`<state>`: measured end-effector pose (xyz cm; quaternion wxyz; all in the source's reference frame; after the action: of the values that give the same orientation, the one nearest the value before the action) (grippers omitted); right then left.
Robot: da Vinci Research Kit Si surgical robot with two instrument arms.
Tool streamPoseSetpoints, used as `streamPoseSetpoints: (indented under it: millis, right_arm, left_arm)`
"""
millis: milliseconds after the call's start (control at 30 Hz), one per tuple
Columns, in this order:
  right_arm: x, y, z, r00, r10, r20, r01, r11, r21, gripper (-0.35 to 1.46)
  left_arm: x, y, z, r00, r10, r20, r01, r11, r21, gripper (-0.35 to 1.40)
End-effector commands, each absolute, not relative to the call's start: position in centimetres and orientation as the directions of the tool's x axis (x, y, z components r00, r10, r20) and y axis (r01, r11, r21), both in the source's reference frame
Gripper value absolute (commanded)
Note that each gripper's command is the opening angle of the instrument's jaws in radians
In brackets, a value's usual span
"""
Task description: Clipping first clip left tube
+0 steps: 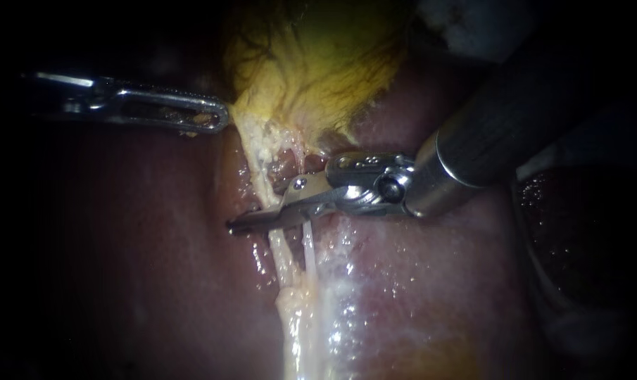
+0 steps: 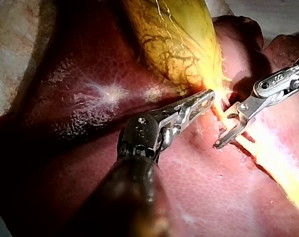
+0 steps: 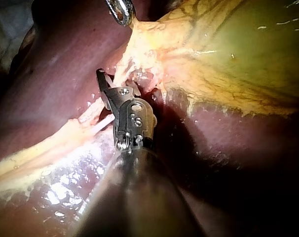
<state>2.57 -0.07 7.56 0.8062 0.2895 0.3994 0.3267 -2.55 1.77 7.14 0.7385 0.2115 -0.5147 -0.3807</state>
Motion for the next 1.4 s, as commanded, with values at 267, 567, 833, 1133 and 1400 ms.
streamPoseSetpoints:
  millis: [267,567,833,1133,1400]
  right_arm:
    - [2.56,-0.04,7.56,0.483,0.756,-0.443,-0.249,0.603,0.758,0.49]
    - [2.47,0.00,7.61,0.498,0.745,-0.444,-0.150,0.578,0.802,0.60]
    - [2.14,0.00,7.64,0.519,0.706,-0.482,0.046,0.539,0.841,0.59]
    - [2.18,-0.05,7.66,0.461,0.750,-0.474,0.231,0.414,0.881,0.57]
    - [2.35,-0.24,7.82,0.383,0.818,-0.428,0.416,0.261,0.871,0.59]
  left_arm:
    - [-2.55,1.77,7.14,0.180,-0.780,0.599,0.344,0.621,0.704,-0.35]
    - [-2.55,1.78,7.15,0.180,-0.780,0.599,0.344,0.621,0.704,-0.35]
    - [-2.55,1.77,7.15,0.180,-0.780,0.599,0.344,0.621,0.704,-0.35]
    - [-2.55,1.77,7.15,0.180,-0.780,0.599,0.344,0.621,0.704,-0.35]
    - [-2.55,1.77,7.14,0.180,-0.780,0.599,0.344,0.621,0.704,-0.35]
